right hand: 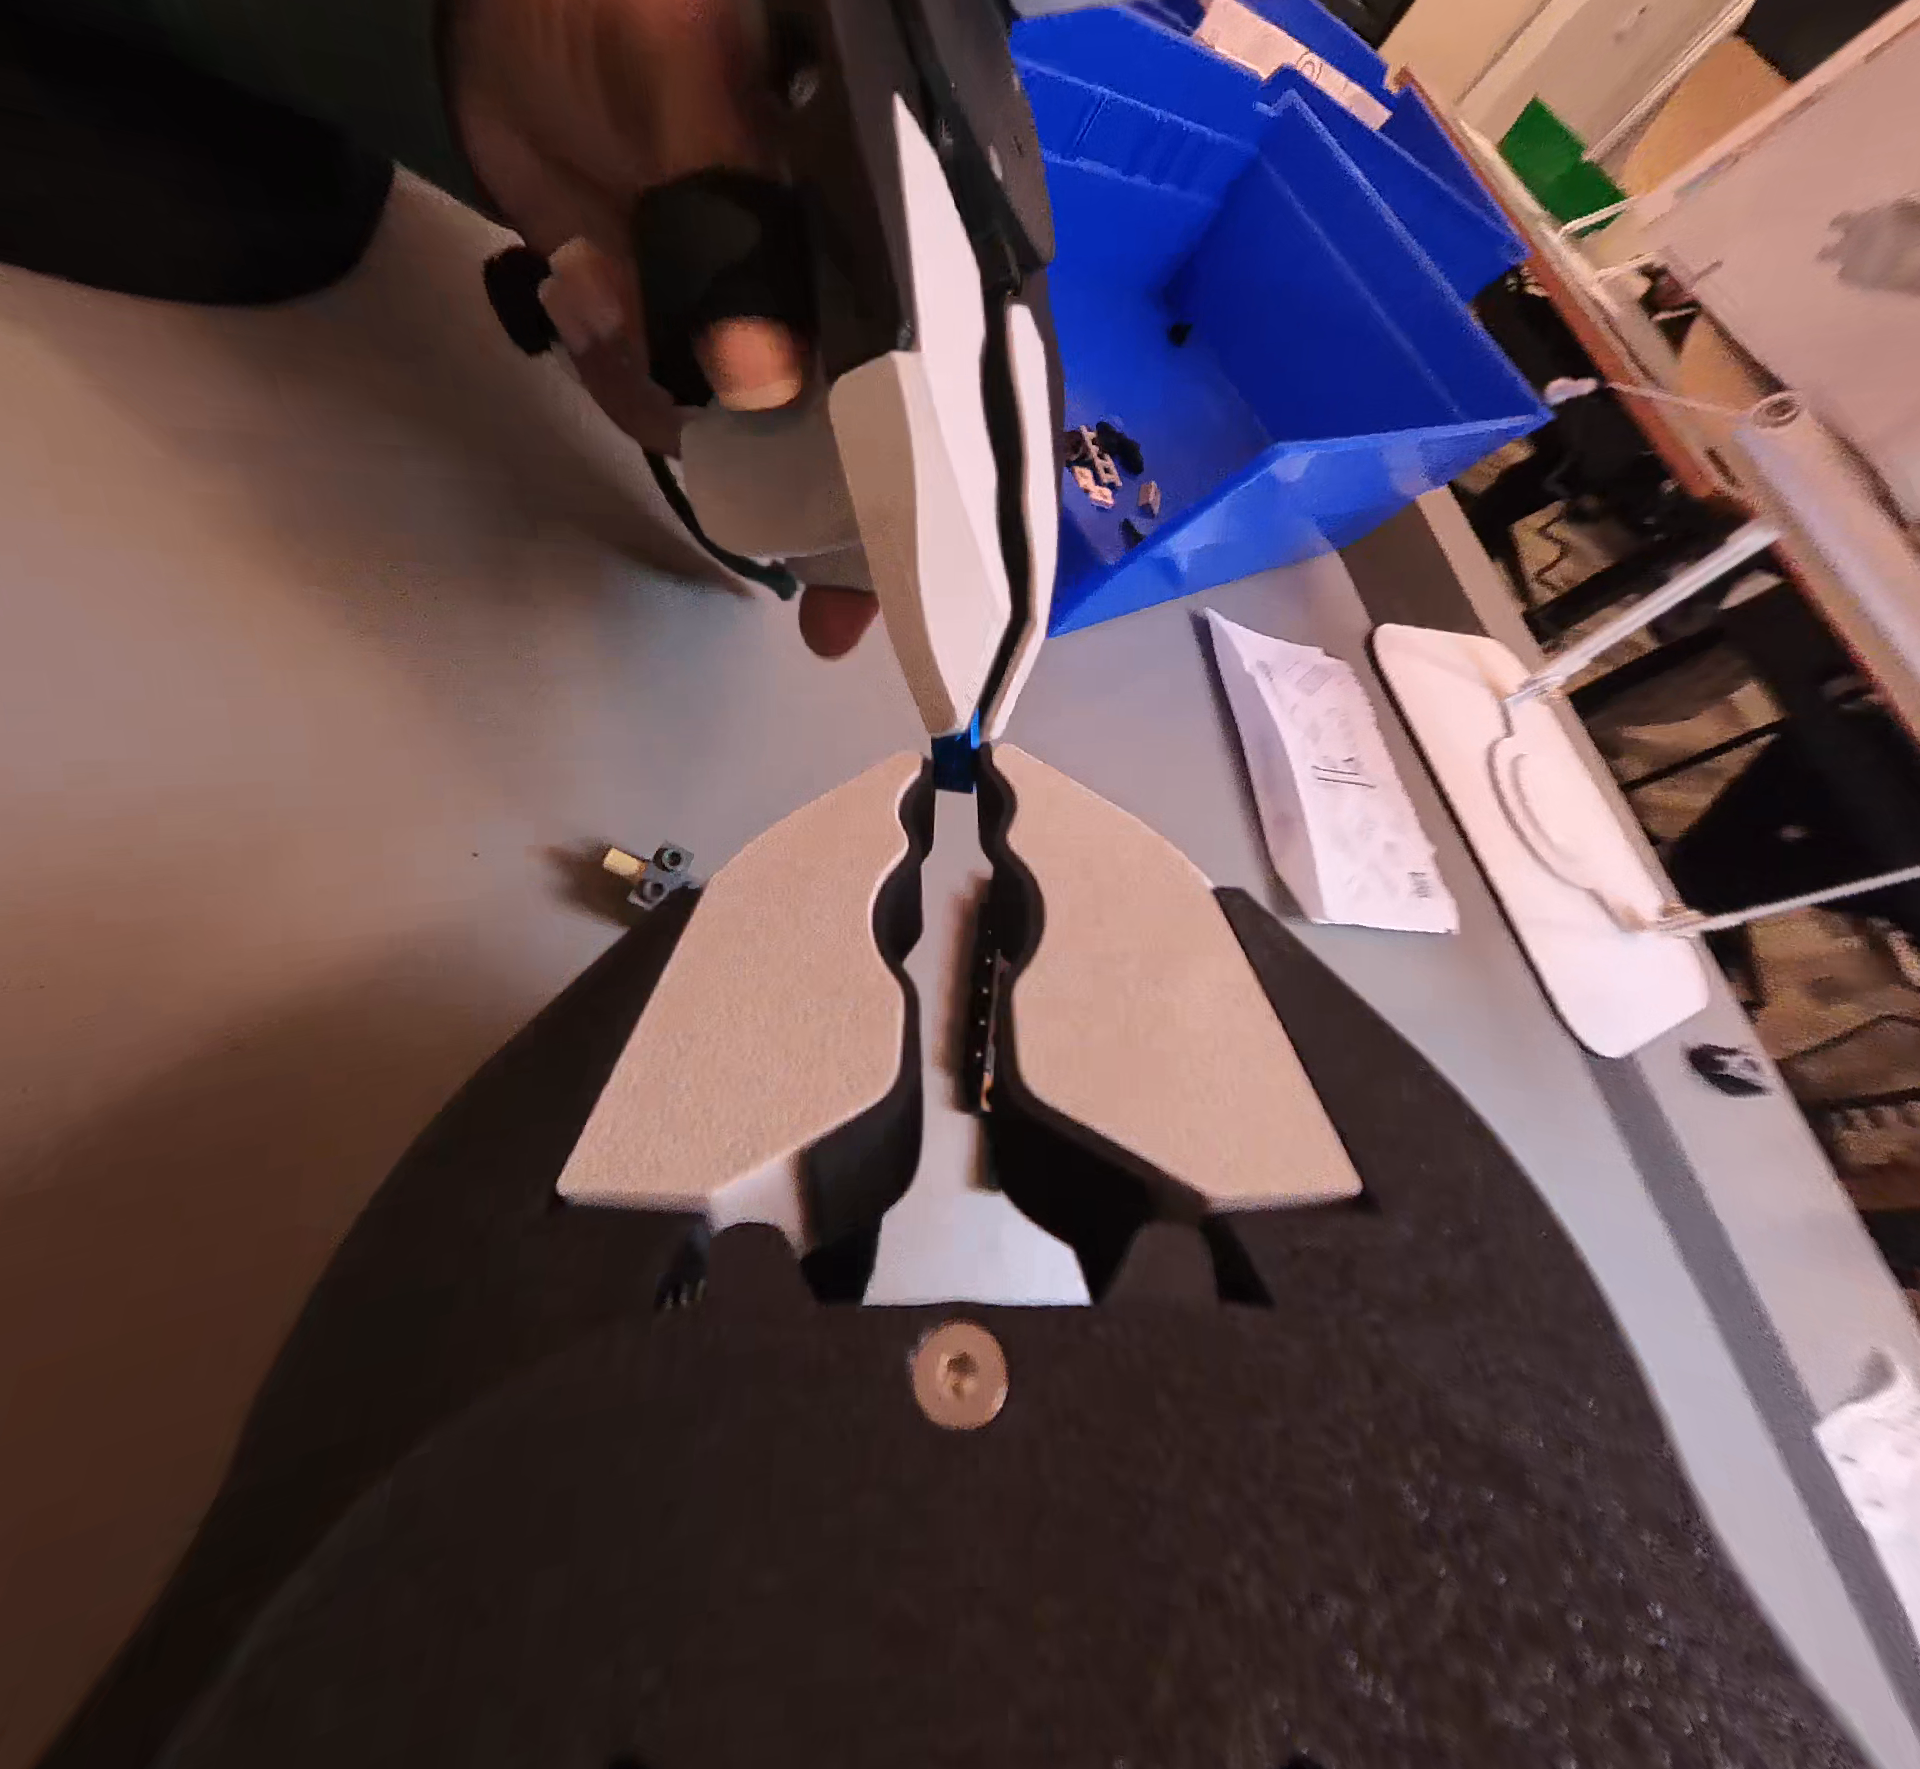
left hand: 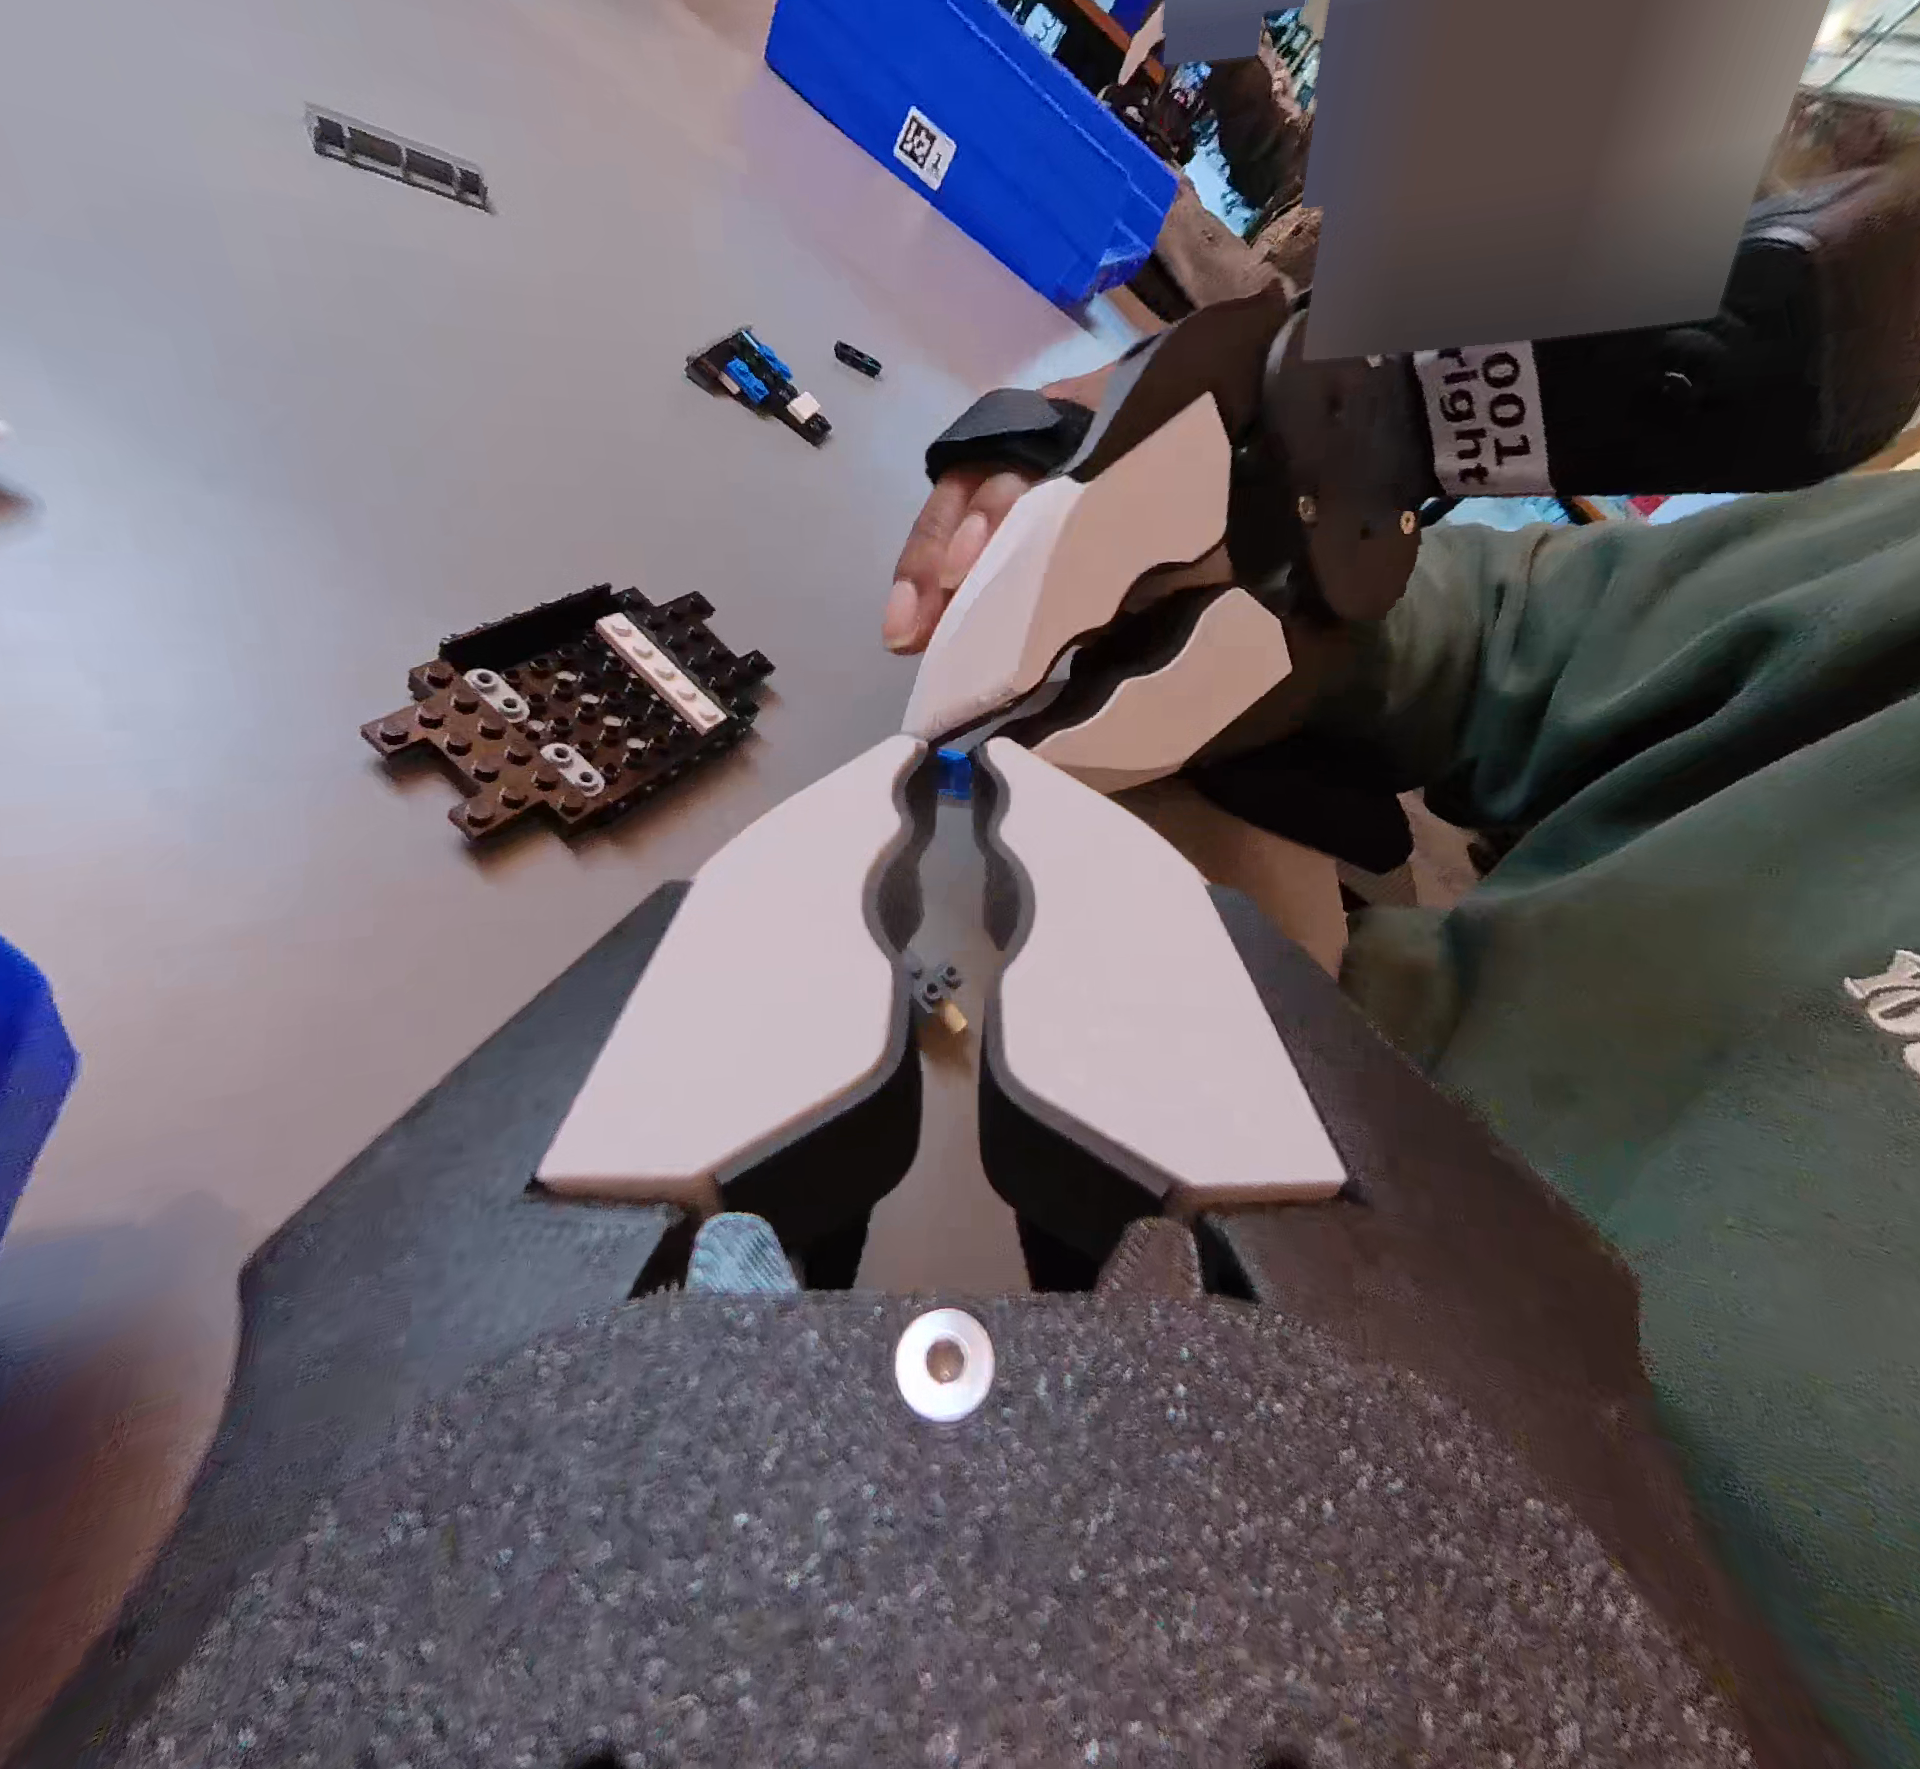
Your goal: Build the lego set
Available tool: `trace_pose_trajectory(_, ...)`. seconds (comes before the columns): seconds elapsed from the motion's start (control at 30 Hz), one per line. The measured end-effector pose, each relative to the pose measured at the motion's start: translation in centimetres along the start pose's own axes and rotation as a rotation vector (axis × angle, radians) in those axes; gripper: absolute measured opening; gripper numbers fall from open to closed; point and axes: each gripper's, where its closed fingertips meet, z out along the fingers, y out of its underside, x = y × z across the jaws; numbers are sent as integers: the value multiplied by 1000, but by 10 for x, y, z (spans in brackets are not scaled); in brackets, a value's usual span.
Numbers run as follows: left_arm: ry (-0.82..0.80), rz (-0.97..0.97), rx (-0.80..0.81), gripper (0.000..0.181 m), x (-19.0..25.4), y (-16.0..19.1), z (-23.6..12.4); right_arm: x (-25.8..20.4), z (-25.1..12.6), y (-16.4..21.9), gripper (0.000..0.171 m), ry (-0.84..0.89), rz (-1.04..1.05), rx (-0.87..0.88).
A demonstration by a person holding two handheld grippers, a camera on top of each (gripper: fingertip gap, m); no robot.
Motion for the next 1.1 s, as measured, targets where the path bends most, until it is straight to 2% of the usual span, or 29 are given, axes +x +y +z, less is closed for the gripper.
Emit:
trace_pose_trajectory(0.07, -57, 70, -8, 5, -2, -4, -5, 7, -2, -4, 7, 49, -8, 21)
trace_pose_trajectory(0.13, -216, 178, 27, 4, -13, -22, -23, 19, -7, -3, 14, 95, -3, 6)
trace_pose_trajectory(0.17, -373, 250, 48, 4, -28, -35, -41, 28, -11, 1, 18, 125, 7, -12)
trace_pose_trajectory(0.23, -795, 422, 61, 4, -66, -61, -95, 49, -20, 13, 19, 181, 48, -61)
trace_pose_trajectory(0.27, -951, 456, 36, 4, -81, -66, -118, 62, -25, 22, 20, 223, 78, -95)
trace_pose_trajectory(0.3, -1020, 414, -24, 4, -93, -60, -129, 74, -32, 29, 20, 263, 112, -115)
trace_pose_trajectory(0.37, -1013, 260, -129, 40, -112, -39, -130, 97, -44, 43, 20, 330, 205, -130)
trace_pose_trajectory(0.43, -1009, 231, -162, 57, -120, -29, -129, 112, -55, 52, 19, 369, 296, -121)
trace_pose_trajectory(0.53, -993, 277, -200, 68, -120, -25, -122, 124, -66, 65, 18, 415, 364, -138)
trace_pose_trajectory(0.63, -950, 349, -199, 70, -112, -27, -112, 140, -80, 76, 17, 488, 380, -176)
trace_pose_trajectory(0.7, -901, 435, -152, 56, -99, -34, -101, 155, -96, 85, 17, 551, 411, -206)
trace_pose_trajectory(0.73, -876, 481, -110, 41, -91, -40, -96, 163, -107, 92, 17, 584, 433, -230)
trace_pose_trajectory(0.77, -844, 530, -70, 15, -81, -45, -91, 171, -117, 101, 17, 615, 458, -257)
trace_pose_trajectory(0.8, -795, 580, -33, 0, -68, -49, -84, 178, -128, 110, 18, 637, 488, -279)
trace_pose_trajectory(0.9, -712, 621, 21, 0, -49, -54, -71, 179, -147, 138, 23, 590, 608, -349)
trace_pose_trajectory(1.1, -656, 647, 54, 0, -46, -43, -50, 119, -136, 178, 46, 228, 748, -559)
